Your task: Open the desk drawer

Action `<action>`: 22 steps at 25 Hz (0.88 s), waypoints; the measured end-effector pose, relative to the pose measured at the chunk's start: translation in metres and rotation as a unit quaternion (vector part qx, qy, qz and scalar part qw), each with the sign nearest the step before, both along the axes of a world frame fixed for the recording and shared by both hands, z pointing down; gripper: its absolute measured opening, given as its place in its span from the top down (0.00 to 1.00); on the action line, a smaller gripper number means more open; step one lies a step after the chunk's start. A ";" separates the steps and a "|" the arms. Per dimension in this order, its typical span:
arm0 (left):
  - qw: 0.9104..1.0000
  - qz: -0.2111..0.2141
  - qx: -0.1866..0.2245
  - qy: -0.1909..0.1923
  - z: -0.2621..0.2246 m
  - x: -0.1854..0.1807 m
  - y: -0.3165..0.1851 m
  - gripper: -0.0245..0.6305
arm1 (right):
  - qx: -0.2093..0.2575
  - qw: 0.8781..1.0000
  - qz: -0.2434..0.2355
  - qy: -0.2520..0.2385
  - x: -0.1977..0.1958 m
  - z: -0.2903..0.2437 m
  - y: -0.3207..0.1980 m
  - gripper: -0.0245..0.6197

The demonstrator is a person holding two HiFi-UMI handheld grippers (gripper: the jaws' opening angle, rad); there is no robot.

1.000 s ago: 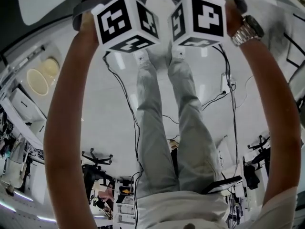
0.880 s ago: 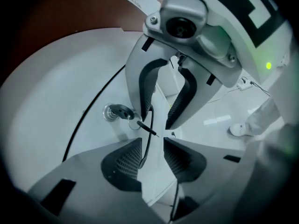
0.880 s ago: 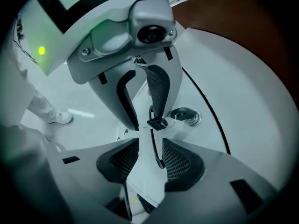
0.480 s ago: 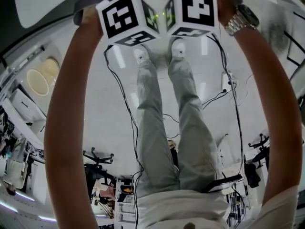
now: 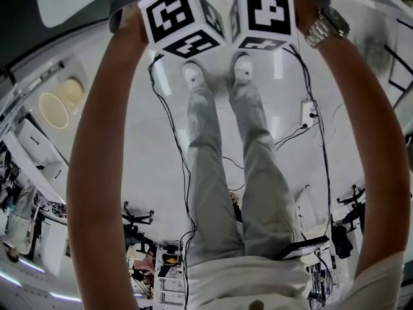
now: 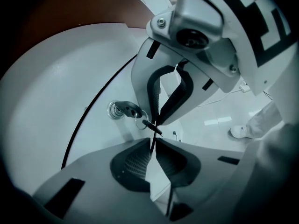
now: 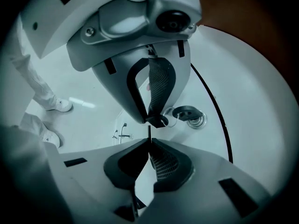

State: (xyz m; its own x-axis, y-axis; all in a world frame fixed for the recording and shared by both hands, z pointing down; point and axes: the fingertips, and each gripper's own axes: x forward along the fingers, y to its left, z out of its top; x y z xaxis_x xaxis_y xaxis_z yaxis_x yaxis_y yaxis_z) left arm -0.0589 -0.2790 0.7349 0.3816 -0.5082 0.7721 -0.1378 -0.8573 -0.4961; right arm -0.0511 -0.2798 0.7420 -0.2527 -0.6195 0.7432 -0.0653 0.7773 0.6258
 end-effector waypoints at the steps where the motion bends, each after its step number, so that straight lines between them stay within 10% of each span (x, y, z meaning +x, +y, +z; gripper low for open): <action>1: 1.000 0.001 0.000 0.001 -0.001 0.000 0.002 0.90 | 0.000 1.000 -0.001 -0.002 0.000 -0.001 0.002 0.90; 22: 1.000 -0.001 -0.004 0.003 0.001 -0.003 0.067 0.91 | -0.028 0.999 0.000 -0.026 0.000 -0.001 0.071 0.90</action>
